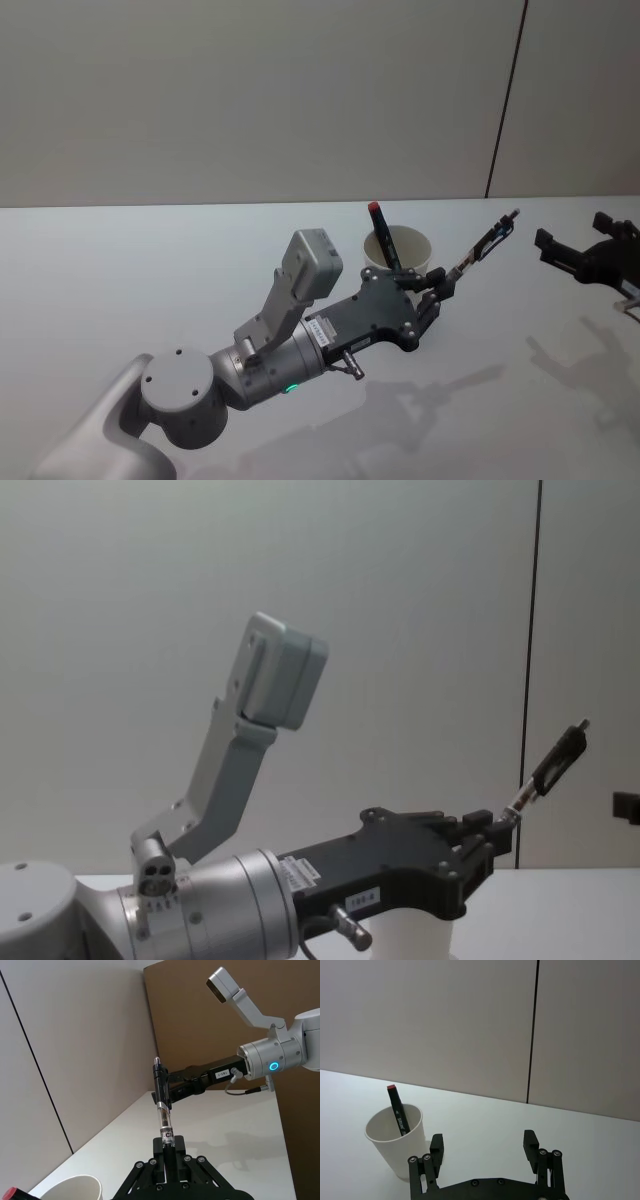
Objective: Place the pen into the pen holder.
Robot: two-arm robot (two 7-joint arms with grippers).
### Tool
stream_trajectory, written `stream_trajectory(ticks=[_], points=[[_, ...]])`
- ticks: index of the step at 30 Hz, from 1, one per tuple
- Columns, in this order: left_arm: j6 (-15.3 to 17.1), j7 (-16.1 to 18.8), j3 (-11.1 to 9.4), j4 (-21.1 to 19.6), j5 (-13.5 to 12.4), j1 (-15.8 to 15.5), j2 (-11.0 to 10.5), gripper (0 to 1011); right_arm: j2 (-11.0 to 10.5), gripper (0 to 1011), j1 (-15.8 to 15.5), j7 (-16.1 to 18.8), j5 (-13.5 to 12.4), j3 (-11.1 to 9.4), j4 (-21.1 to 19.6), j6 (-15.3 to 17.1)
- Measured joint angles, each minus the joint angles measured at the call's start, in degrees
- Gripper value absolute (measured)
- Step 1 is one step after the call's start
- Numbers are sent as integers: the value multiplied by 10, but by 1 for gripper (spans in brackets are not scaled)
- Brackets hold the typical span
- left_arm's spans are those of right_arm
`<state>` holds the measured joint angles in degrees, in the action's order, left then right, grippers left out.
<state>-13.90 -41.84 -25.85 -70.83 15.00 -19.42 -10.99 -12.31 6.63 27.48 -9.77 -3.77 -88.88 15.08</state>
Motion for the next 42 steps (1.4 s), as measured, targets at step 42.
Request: stream_trajectory(ticks=[42], points=[[0, -1, 0, 1, 0, -1, 0, 136, -45, 1001, -35, 176, -223, -37, 3, 62]])
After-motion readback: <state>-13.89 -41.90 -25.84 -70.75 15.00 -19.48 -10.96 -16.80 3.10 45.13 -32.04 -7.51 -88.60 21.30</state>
